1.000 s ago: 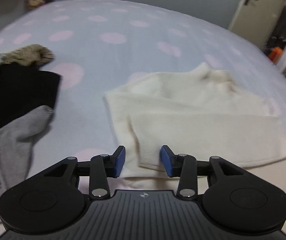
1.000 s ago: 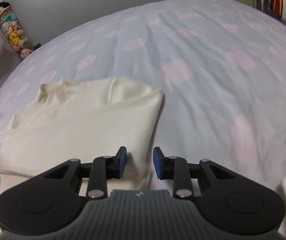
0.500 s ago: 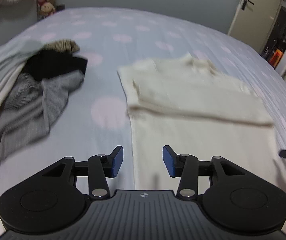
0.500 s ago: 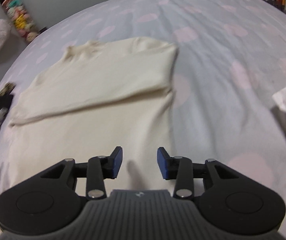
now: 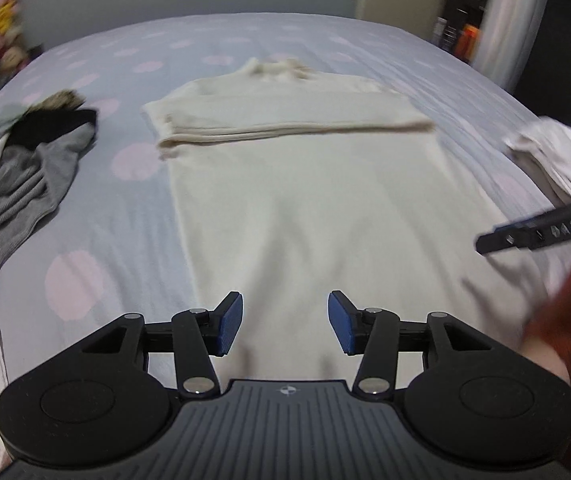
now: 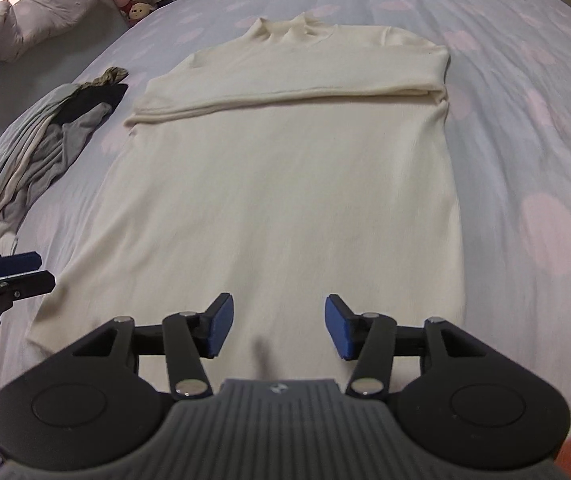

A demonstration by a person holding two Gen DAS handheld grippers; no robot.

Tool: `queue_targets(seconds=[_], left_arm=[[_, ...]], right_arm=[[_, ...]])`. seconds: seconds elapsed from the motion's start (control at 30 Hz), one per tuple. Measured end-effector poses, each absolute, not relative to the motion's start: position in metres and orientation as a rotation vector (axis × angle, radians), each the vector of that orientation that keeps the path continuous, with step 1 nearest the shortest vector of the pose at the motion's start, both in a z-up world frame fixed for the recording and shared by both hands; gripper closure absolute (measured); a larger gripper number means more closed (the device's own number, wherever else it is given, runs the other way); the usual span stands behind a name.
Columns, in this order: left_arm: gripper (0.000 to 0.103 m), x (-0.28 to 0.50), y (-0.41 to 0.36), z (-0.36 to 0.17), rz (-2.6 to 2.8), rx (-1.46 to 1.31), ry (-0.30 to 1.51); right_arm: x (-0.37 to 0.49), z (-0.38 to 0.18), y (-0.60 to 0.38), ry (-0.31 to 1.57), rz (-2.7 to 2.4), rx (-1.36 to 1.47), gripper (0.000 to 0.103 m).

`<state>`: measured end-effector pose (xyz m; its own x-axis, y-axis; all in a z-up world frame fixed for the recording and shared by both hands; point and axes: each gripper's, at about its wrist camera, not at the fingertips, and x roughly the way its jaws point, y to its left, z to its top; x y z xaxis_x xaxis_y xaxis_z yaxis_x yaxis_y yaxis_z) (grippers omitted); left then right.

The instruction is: Fold clothes

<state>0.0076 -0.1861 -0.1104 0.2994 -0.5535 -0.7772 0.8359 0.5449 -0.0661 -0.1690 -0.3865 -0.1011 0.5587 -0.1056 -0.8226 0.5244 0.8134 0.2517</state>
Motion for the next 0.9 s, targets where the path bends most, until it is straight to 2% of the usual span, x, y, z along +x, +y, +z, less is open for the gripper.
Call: queue_targets(seconds=[0.23, 0.57, 0.73, 0.9], left_arm=[[0.056, -0.022, -0.166, -0.109, -1.078, 0.538, 0.787], [0.056, -0.042, -0.158, -0.134, -1.193, 0.956, 0.700], [0.057, -0.036, -0.174, -0.146, -1.299, 1.153, 0.692], [0.057, -0.037, -0.198, -0.167, -1.433, 1.300, 0.773]], right_arm=[[-0.199, -0.084, -0.366, 0.854, -0.416, 0.494, 0.044], [-0.219, -0.092, -0.362, 0.816, -0.438, 0.574, 0.043], [-0.217, -0.091, -0.358, 0.791, -0.418, 0.577, 0.041], [-0.219, -0.094, -0.360, 0.780, -0.423, 0.601, 0.038]])
